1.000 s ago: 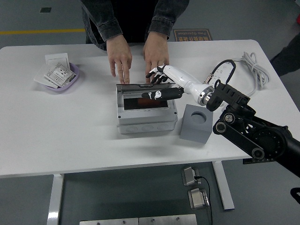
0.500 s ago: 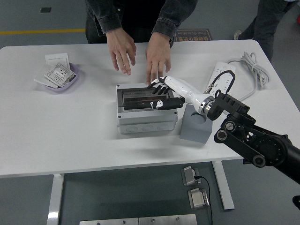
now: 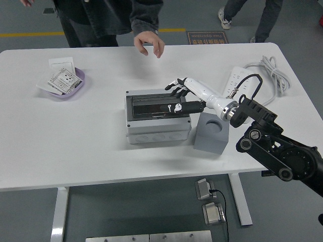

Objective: Pick up the cylinder from the cube,place it in the box,flap close box

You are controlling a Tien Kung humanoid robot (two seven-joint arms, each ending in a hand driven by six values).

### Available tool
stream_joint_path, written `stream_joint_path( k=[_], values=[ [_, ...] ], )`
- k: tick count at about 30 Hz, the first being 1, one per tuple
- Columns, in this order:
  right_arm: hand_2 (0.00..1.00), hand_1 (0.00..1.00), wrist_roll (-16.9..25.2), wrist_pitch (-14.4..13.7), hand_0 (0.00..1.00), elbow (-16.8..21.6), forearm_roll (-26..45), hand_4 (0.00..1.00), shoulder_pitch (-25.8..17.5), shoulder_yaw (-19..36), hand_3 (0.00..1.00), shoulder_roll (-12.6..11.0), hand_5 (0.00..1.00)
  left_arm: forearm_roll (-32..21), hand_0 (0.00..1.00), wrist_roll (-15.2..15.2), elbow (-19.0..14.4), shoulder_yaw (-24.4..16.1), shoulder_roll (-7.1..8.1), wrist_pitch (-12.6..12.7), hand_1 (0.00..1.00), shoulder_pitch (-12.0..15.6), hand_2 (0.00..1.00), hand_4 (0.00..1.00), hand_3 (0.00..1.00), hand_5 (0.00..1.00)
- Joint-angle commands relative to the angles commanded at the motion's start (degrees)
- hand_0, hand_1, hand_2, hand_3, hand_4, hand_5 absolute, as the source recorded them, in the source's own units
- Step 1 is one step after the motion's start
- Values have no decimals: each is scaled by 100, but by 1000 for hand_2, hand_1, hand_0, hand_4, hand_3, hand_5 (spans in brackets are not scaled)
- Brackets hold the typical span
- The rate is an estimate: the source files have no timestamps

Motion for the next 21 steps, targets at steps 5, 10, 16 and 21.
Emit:
stream_joint_path(
  k=[5, 10, 16, 21],
  values=[
    [640, 562, -83, 43, 612, 488, -352, 948, -479, 661, 737, -106, 600, 30, 650, 10, 0, -52, 29, -3, 703, 35, 676, 801, 727, 573],
    [640, 560, 2, -50, 611, 974, -507, 946, -1099, 1476, 737, -110, 599, 62, 650, 22, 0, -112, 43, -4, 704, 77, 676, 801, 727, 574],
    [637, 560, 312, -290, 611, 1076, -212, 948, -1829, 2532, 736, 117, 601, 76, 651, 26, 0, -146, 34, -10, 704, 119, 676, 801, 727, 574],
    [637, 557, 515, -368, 609, 1087, 337, 947, -2362, 3364, 731, 344, 599, 99, 651, 24, 0, -176, 46, -13, 704, 135, 675, 801, 727, 574]
  ],
)
